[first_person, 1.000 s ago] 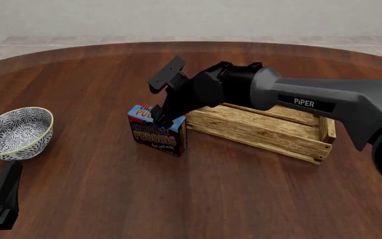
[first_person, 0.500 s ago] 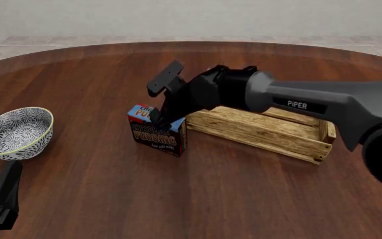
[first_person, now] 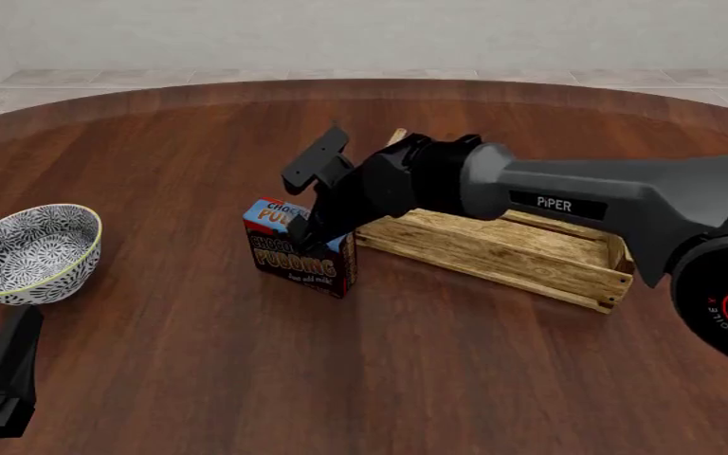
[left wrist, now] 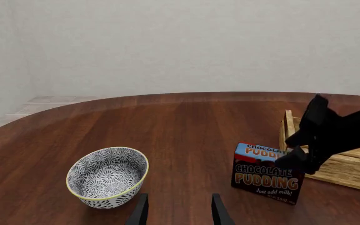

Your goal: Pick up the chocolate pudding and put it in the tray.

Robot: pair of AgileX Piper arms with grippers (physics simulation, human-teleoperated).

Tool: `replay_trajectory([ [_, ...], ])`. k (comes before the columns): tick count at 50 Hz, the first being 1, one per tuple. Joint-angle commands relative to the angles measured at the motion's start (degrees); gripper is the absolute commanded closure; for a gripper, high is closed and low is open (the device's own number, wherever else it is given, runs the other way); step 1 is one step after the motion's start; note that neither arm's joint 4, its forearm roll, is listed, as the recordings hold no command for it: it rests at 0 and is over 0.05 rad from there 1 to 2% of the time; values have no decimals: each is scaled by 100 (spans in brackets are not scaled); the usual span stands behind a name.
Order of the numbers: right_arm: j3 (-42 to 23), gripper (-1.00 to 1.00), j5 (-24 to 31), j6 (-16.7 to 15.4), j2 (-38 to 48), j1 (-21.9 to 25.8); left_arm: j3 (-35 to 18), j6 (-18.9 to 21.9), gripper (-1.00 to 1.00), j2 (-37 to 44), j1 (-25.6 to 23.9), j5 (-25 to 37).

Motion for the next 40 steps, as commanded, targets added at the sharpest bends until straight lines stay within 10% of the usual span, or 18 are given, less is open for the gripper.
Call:
replay_trajectory([
  [1, 3, -100, 6, -8, 54, -4, 0, 0, -100, 0, 0, 0],
  [40, -105, -100, 17, -5, 254, -45, 0, 0, -100, 0, 0, 0],
])
